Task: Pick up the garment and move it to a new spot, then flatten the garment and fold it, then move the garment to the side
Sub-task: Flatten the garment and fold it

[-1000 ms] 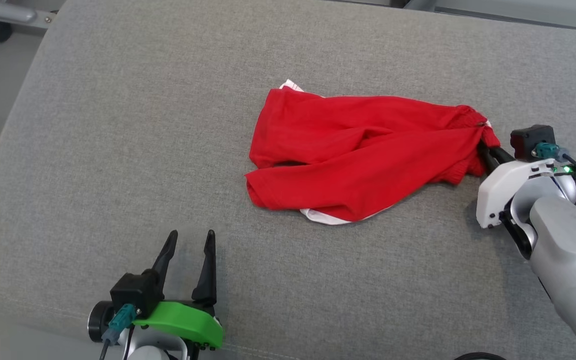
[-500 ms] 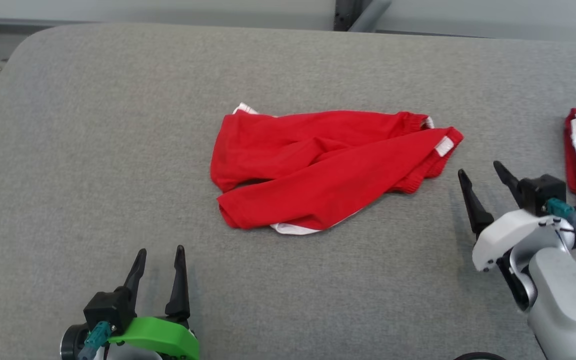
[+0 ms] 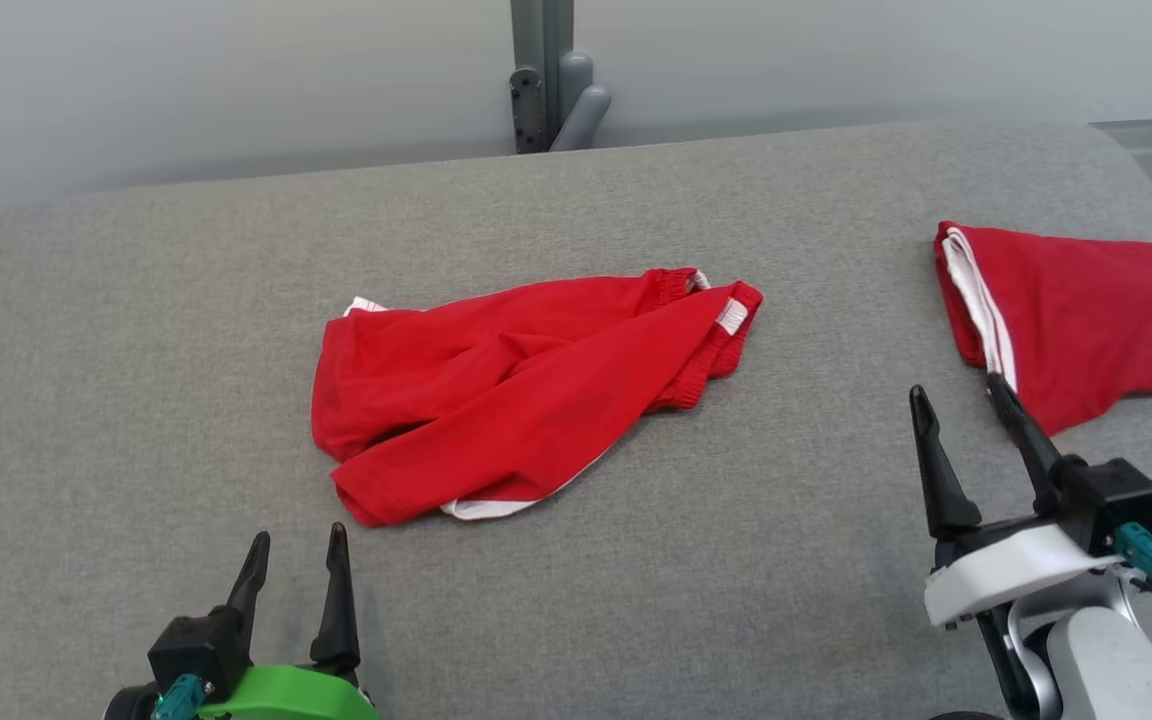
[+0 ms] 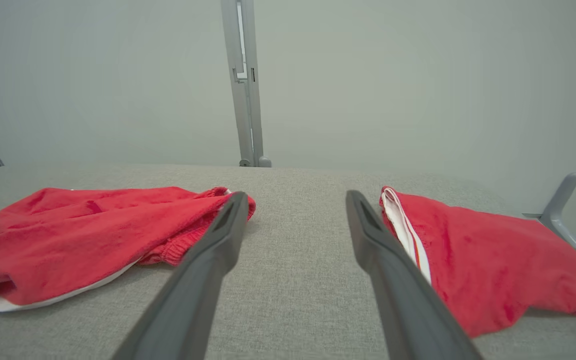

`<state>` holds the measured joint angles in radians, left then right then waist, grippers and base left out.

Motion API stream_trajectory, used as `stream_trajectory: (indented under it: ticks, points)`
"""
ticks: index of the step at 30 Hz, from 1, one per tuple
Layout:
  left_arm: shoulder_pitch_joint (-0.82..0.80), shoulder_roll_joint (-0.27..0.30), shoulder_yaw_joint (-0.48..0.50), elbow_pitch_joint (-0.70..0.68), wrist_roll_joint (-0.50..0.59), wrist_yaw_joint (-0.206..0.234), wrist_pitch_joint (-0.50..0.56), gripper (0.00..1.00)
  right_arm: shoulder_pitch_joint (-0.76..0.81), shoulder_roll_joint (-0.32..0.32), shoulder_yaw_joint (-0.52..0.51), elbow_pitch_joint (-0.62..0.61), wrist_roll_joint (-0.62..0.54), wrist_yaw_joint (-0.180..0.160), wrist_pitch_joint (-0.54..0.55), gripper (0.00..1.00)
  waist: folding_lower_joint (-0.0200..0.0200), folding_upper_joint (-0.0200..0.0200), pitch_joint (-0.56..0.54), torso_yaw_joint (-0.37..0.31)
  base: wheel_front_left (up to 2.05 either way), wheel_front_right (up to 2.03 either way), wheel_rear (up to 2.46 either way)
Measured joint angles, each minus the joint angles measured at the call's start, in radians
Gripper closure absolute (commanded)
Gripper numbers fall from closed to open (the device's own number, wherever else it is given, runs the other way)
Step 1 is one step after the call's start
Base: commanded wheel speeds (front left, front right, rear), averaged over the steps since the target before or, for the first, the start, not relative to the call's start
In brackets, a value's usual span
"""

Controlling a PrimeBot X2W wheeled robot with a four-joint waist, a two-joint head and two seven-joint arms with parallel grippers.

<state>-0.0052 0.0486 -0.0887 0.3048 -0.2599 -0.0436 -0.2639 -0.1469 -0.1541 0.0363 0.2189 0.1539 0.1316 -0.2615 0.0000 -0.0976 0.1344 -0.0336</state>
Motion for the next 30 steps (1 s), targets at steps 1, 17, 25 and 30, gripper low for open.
stream_trajectory:
  ticks: [1,17,25,30]
  points:
    - [0.005,0.0,0.002,-0.001,0.001,0.0,0.0,0.0,0.019,0.012,-0.006,-0.013,-0.004,0.0,0.0,0.0,0.0,0.0,-0.005,-0.009,0.0,0.0,0.0]
    - [-0.05,0.0,-0.062,0.113,-0.048,-0.027,0.0,0.0,0.041,0.027,0.02,-0.006,-0.016,0.0,0.0,0.0,0.0,0.0002,0.033,-0.082,0.0,0.0,0.0]
    - [-0.083,0.001,-0.042,0.161,-0.074,-0.031,0.0,0.0,0.018,0.016,0.019,0.0,-0.015,0.0,0.0,0.0,0.0,0.0003,0.083,-0.106,0.0,0.0,0.0]
    - [-0.09,0.0,-0.041,0.181,-0.082,-0.04,0.0,0.0,0.01,0.016,0.019,0.0,-0.015,0.0,0.0,0.0,0.0001,0.0002,0.101,-0.118,0.0,0.0,0.0]
